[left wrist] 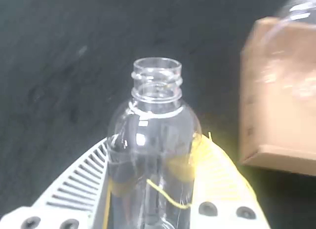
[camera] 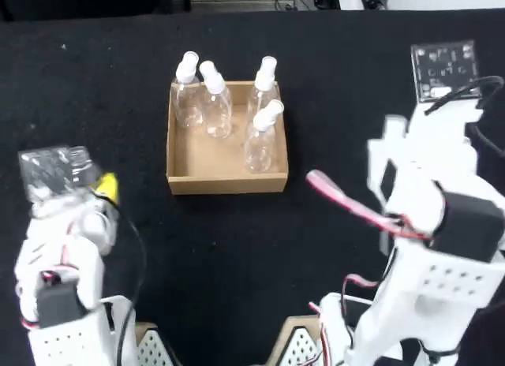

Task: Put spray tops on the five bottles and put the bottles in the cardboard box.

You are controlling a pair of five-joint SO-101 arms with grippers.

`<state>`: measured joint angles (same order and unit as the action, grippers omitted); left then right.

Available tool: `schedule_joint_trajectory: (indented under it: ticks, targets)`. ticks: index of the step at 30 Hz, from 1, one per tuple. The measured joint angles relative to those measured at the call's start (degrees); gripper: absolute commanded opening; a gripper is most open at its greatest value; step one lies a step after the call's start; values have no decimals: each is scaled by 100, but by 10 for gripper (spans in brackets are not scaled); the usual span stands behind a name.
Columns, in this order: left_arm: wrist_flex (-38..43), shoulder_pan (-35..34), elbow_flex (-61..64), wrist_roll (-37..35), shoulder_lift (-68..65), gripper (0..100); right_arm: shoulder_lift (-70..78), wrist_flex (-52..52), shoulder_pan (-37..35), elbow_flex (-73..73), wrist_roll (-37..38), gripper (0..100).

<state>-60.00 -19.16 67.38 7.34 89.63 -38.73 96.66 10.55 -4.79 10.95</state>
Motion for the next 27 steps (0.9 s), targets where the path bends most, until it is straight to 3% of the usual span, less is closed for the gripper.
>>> schedule_joint_trajectory:
  ticks: [6, 13, 24, 27]
  targets:
    - [527, 1345, 659, -18, 1415, 29, -9, -510, -1371, -914, -1160, 11]
    - [1881, 2664, 1108, -53, 1363, 29, -9, -1960, -2866, -1011, -1477, 11]
    - [4747, 4009, 2831, -53, 1380, 29, -9, -4826, -3982, 651, -1486, 11]
    - [4985, 4035, 2857, -53, 1310, 29, 0, -5108, -4132, 1002, -1486, 11]
